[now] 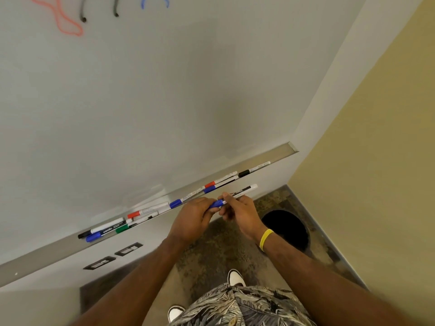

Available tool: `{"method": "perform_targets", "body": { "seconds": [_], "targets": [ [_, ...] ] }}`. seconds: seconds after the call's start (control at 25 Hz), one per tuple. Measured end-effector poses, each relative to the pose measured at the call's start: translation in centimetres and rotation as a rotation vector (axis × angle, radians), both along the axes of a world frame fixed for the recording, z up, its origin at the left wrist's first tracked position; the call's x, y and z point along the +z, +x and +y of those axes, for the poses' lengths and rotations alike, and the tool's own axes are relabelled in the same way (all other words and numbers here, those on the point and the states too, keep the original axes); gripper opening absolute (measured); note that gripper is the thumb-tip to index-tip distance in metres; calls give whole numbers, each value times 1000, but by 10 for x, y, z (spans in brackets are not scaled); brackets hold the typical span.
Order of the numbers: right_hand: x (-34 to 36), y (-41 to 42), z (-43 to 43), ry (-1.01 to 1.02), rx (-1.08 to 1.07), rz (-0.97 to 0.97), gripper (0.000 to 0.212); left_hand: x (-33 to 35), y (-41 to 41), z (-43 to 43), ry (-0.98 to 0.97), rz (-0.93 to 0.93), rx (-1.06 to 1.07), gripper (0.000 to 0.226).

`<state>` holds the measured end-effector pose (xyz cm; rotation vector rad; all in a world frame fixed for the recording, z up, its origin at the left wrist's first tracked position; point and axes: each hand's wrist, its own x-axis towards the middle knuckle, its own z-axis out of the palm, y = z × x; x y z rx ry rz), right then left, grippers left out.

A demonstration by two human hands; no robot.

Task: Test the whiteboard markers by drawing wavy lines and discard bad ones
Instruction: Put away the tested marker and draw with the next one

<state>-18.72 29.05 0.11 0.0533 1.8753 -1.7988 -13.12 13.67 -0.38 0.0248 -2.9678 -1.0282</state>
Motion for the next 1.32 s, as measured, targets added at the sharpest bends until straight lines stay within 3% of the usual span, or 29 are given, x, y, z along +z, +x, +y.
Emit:
{"method": "perform_targets", "body": {
  "seconds": [0.12, 0.24, 0.28, 0.36, 0.56, 0.72, 0.92, 1.12, 1.32],
  "targets": [
    [-12, 6, 17, 299, 114, 154, 41, -5, -3, 1, -38, -86, -18, 31],
    [-24, 10, 41, 727, 193, 642, 27, -9, -7, 0, -115, -201, -61, 33],
    [-25, 9, 46, 763, 197, 785, 21, -10, -9, 2, -140, -228, -95, 34],
    [-30, 3, 53, 782, 259, 894, 21, -12, -18, 12, -186, -259, -171, 39],
    [-52, -10, 67, 873, 458, 636, 35, -12, -50, 47, -285, -325, -305, 49],
    [-63, -17, 98, 892, 350, 524, 28, -16, -63, 65, -254, -313, -271, 57],
    [-85, -41, 167, 1019, 262, 402, 27, -31, -85, 92, -255, -310, -336, 46],
    [-100, -66, 221, 1050, 182, 302, 59, -51, -102, 115, -301, -273, -390, 48],
    [-115, -58, 248, 1075, 132, 318, 63, -67, -100, 124, -363, -228, -404, 52]
  ]
}}
